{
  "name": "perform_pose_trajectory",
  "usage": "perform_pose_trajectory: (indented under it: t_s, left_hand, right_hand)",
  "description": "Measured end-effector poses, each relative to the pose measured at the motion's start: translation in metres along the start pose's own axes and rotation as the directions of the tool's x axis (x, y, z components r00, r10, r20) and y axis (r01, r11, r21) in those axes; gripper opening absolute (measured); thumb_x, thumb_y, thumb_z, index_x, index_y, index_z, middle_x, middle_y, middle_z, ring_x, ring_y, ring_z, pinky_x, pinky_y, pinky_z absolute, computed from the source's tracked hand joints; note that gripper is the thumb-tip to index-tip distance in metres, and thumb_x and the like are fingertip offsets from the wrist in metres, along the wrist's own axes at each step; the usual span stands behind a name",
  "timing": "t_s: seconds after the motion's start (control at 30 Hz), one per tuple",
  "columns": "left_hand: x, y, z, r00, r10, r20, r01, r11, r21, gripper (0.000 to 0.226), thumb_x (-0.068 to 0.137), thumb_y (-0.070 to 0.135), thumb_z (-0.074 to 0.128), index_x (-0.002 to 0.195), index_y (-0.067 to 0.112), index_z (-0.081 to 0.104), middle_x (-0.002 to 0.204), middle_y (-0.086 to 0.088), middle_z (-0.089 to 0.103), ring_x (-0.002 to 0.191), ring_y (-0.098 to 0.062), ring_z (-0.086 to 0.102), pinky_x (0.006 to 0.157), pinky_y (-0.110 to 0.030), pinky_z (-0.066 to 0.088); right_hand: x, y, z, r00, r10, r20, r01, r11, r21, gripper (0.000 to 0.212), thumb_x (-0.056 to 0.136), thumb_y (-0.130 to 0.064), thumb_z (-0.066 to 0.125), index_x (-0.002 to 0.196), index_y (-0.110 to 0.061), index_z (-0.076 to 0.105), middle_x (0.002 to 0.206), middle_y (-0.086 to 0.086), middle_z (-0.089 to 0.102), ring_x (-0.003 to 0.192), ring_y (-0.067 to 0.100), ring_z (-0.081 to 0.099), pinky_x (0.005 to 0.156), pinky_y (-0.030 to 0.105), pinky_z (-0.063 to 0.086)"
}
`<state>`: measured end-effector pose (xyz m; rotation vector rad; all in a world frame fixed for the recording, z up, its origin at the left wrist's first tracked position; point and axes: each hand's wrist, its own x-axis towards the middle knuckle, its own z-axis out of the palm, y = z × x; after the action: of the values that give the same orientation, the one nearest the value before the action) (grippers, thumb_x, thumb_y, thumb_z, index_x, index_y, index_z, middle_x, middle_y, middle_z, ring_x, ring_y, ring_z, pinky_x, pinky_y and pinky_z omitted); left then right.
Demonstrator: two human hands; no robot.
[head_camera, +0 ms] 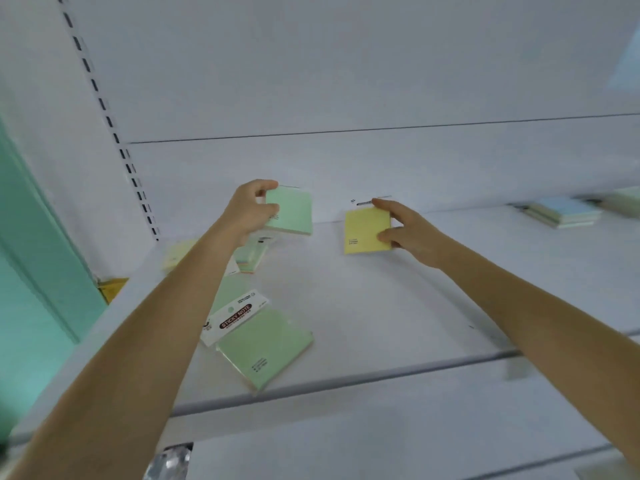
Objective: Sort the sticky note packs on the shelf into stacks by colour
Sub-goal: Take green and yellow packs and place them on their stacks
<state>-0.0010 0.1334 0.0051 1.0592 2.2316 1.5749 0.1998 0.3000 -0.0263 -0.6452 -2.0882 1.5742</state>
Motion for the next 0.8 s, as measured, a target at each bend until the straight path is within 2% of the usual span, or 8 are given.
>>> perform_pose_trajectory:
  t_s: [0.1,0.2,0.33,0.43,0.6,0.67,0.73,0.8]
  left_hand:
    - [-0.003,0.018,0.038,0.998,0.028,0.056,-0.025,0.998,-0.051,0.046,0.084,-0.003,0.054,0.128,0.011,0.051,0.137,-0.015,0.044,0.101,-0.028,0.056,0.069,-0.023,0.047]
    - [-0.010,0.043,0.080,0.989,0.049,0.141,-0.039,0.997,-0.071,0.047,0.085,-0.004,0.054,0.129,0.010,0.049,0.139,-0.012,0.043,0.102,-0.023,0.052,0.083,-0.034,0.050]
    - [-0.023,0.080,0.142,0.974,0.105,0.203,-0.090,0.993,-0.083,0.047,0.085,-0.004,0.053,0.130,0.009,0.048,0.140,-0.008,0.043,0.103,-0.021,0.050,0.084,-0.034,0.048]
    - [-0.033,0.105,0.197,0.966,0.137,0.219,-0.113,0.987,-0.117,0.047,0.084,-0.002,0.055,0.130,0.009,0.048,0.139,-0.010,0.044,0.098,-0.022,0.053,0.075,-0.032,0.050]
    - [-0.056,0.143,0.301,0.965,0.131,0.229,-0.083,0.974,-0.209,0.045,0.083,0.001,0.058,0.126,0.014,0.052,0.135,-0.014,0.048,0.082,-0.020,0.058,0.060,-0.020,0.048]
    - [-0.065,0.155,0.339,0.964,0.151,0.221,-0.098,0.968,-0.233,0.044,0.083,0.002,0.058,0.124,0.016,0.053,0.137,-0.013,0.046,0.099,-0.025,0.060,0.069,-0.023,0.054]
    - [-0.072,0.166,0.370,0.963,0.155,0.218,-0.097,0.963,-0.253,0.044,0.083,0.003,0.058,0.124,0.016,0.054,0.138,-0.012,0.044,0.117,-0.031,0.055,0.088,-0.035,0.053]
    - [-0.078,0.178,0.396,0.965,0.156,0.209,-0.100,0.961,-0.256,0.043,0.083,0.003,0.058,0.124,0.015,0.054,0.139,-0.011,0.042,0.121,-0.032,0.053,0.091,-0.038,0.050]
  right_hand:
    - [-0.027,0.011,-0.037,0.996,0.005,-0.092,-0.005,1.000,0.005,0.059,0.084,0.011,0.050,0.134,-0.019,0.042,0.128,-0.003,0.036,0.105,0.020,0.045,0.083,0.036,0.046]
    - [-0.055,0.018,-0.082,0.987,0.014,-0.160,-0.014,1.000,0.000,0.060,0.084,0.009,0.052,0.136,-0.019,0.039,0.127,-0.002,0.036,0.104,0.021,0.047,0.076,0.027,0.048]
    - [-0.092,0.030,-0.143,0.971,-0.003,-0.239,0.000,1.000,-0.012,0.060,0.085,0.010,0.050,0.138,-0.014,0.035,0.126,-0.003,0.037,0.107,0.017,0.046,0.072,0.022,0.047]
    - [-0.117,0.044,-0.193,0.961,0.008,-0.276,-0.009,1.000,0.000,0.061,0.085,0.010,0.049,0.139,-0.015,0.035,0.127,-0.006,0.037,0.107,0.018,0.045,0.071,0.022,0.047]
    - [-0.158,0.067,-0.288,0.941,0.038,-0.335,-0.033,0.999,0.019,0.064,0.085,0.009,0.050,0.140,-0.019,0.035,0.132,-0.005,0.038,0.110,0.020,0.048,0.082,0.032,0.047]
    - [-0.173,0.078,-0.321,0.938,0.029,-0.346,-0.016,0.999,0.041,0.064,0.084,0.010,0.051,0.139,-0.020,0.035,0.132,-0.005,0.040,0.108,0.019,0.050,0.076,0.027,0.049]
    - [-0.185,0.087,-0.349,0.935,0.026,-0.353,-0.017,0.999,0.031,0.064,0.084,0.009,0.052,0.139,-0.022,0.037,0.134,-0.005,0.042,0.106,0.019,0.051,0.071,0.022,0.047]
    - [-0.193,0.096,-0.373,0.932,0.041,-0.360,-0.033,0.999,0.029,0.065,0.085,0.007,0.052,0.140,-0.023,0.036,0.133,-0.007,0.042,0.105,0.018,0.051,0.071,0.019,0.047]
